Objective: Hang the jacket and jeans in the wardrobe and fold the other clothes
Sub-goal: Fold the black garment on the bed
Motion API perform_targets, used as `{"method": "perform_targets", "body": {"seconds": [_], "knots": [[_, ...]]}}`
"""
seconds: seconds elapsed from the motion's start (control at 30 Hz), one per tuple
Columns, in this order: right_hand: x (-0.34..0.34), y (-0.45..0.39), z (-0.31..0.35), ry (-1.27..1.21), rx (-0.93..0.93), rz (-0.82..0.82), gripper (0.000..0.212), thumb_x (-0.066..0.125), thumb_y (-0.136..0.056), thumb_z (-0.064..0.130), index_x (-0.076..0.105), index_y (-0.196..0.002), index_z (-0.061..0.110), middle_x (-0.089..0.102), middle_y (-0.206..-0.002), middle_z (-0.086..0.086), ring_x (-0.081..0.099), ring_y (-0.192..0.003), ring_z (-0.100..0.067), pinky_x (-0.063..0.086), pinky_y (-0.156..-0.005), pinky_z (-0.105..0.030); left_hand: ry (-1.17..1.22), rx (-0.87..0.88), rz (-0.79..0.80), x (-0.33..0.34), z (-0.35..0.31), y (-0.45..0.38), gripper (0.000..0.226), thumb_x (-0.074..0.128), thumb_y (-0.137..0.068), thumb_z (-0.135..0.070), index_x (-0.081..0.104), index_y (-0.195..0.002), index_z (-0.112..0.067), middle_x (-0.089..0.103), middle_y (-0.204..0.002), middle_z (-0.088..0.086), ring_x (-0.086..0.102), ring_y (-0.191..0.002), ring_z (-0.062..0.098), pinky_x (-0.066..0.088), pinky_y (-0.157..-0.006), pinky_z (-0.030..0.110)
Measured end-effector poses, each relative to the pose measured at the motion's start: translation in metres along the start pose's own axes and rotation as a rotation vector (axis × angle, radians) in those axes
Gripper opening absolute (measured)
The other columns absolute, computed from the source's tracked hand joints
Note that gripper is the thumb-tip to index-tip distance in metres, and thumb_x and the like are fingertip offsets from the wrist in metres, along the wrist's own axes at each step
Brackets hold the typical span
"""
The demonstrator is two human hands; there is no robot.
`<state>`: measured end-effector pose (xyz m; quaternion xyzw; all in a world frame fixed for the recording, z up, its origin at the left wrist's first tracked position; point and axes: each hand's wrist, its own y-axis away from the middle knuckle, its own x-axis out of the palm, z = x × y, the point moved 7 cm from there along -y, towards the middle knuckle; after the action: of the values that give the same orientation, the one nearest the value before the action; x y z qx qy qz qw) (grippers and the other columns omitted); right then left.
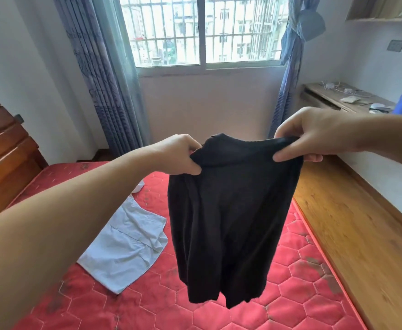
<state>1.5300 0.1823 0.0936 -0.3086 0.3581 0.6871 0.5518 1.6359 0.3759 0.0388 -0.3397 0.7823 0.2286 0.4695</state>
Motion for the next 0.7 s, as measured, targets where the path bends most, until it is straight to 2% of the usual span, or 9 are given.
{"method": "perform_targets", "body": {"seconds": [0.07, 0.13, 0.2, 0.27, 0.37, 0.43, 0.5, 0.6, 0.7], "knots": [[0.004, -0.009, -0.01, -0.014, 0.023, 0.062, 0.018, 0.075, -0.082, 0.021, 0.07, -0.065, 0.023, 0.05, -0.047, -0.003, 0.043, -0.042, -0.013, 0.039, -0.048, -0.025, 0.026, -0.026, 0.014, 0.004, 0.009, -0.01, 0.018, 0.064, -0.075, -0.01, 0.064, -0.065, -0.024, 0.061, -0.068, -0.004, 0.056, -0.064, 0.014, 0.053, -0.064, 0.032], [0.009, -0.019, -0.025, -0.035, 0.071, 0.143, 0.019, 0.074, -0.083, 0.02, 0.071, -0.064, 0.023, 0.047, -0.049, -0.003, 0.041, -0.042, -0.013, 0.036, -0.044, -0.024, -0.001, -0.033, 0.083, 0.012, 0.015, -0.022, 0.014, 0.064, -0.074, -0.013, 0.064, -0.064, -0.023, 0.058, -0.065, -0.007, 0.056, -0.064, 0.013, 0.051, -0.063, 0.03], [0.016, -0.03, -0.048, -0.033, 0.162, 0.272, 0.023, 0.072, -0.085, 0.018, 0.071, -0.062, 0.022, 0.043, -0.049, -0.002, 0.037, -0.04, -0.012, 0.033, -0.041, -0.022, -0.067, -0.035, 0.2, 0.024, 0.018, -0.033, 0.004, 0.062, -0.069, -0.02, 0.066, -0.07, -0.019, 0.059, -0.066, -0.006, 0.056, -0.065, 0.014, 0.05, -0.065, 0.032], [0.03, -0.037, -0.075, -0.009, 0.276, 0.468, 0.026, 0.068, -0.087, 0.015, 0.07, -0.062, 0.019, 0.04, -0.048, 0.0, 0.032, -0.038, -0.011, 0.028, -0.038, -0.019, -0.08, -0.071, 0.36, 0.042, 0.023, -0.044, 0.007, 0.062, -0.074, -0.016, 0.068, -0.073, -0.02, 0.063, -0.072, -0.005, 0.059, -0.068, 0.013, 0.051, -0.069, 0.031], [0.051, -0.056, -0.115, 0.032, 0.384, 0.677, 0.011, 0.064, -0.09, 0.015, 0.069, -0.084, 0.007, 0.042, -0.053, 0.001, 0.03, -0.039, -0.009, 0.023, -0.039, -0.017, -0.156, -0.154, 0.583, 0.077, 0.031, -0.067, 0.013, 0.061, -0.081, -0.007, 0.07, -0.086, -0.015, 0.07, -0.086, 0.002, 0.064, -0.081, 0.02, 0.052, -0.079, 0.032], [0.051, -0.091, -0.143, 0.071, 0.396, 0.581, 0.02, 0.066, -0.09, 0.02, 0.064, -0.094, 0.0, 0.044, -0.061, -0.005, 0.038, -0.041, -0.01, 0.025, -0.039, -0.018, -0.276, -0.191, 0.512, 0.086, 0.044, -0.1, 0.018, 0.058, -0.082, -0.006, 0.068, -0.096, -0.007, 0.067, -0.09, 0.007, 0.062, -0.087, 0.026, 0.051, -0.078, 0.033], [0.041, -0.13, -0.164, 0.031, 0.397, 0.348, 0.024, 0.067, -0.091, 0.022, 0.061, -0.098, -0.001, 0.051, -0.075, -0.012, 0.056, -0.046, -0.013, 0.032, -0.038, -0.018, -0.315, -0.204, 0.282, 0.08, 0.057, -0.135, 0.023, 0.051, -0.082, -0.003, 0.067, -0.098, -0.005, 0.065, -0.092, 0.009, 0.061, -0.09, 0.03, 0.05, -0.075, 0.033], [0.02, -0.17, -0.173, -0.212, 0.36, 0.005, 0.018, 0.065, -0.093, 0.019, 0.06, -0.108, 0.009, 0.069, -0.083, -0.013, 0.072, -0.058, -0.018, 0.046, -0.039, -0.018, -0.203, -0.244, -0.062, 0.056, 0.075, -0.17, 0.022, 0.046, -0.077, 0.0, 0.061, -0.073, -0.015, 0.062, -0.083, 0.009, 0.061, -0.087, 0.031, 0.05, -0.071, 0.03], [-0.003, -0.189, -0.163, -0.413, 0.234, -0.232, 0.014, 0.062, -0.094, 0.014, 0.065, -0.107, 0.011, 0.072, -0.098, -0.018, 0.074, -0.075, -0.023, 0.061, -0.055, -0.029, -0.101, -0.283, -0.306, 0.025, 0.085, -0.189, 0.029, 0.046, -0.074, 0.001, 0.052, -0.057, -0.022, 0.056, -0.072, 0.007, 0.059, -0.081, 0.029, 0.049, -0.071, 0.032]]}}
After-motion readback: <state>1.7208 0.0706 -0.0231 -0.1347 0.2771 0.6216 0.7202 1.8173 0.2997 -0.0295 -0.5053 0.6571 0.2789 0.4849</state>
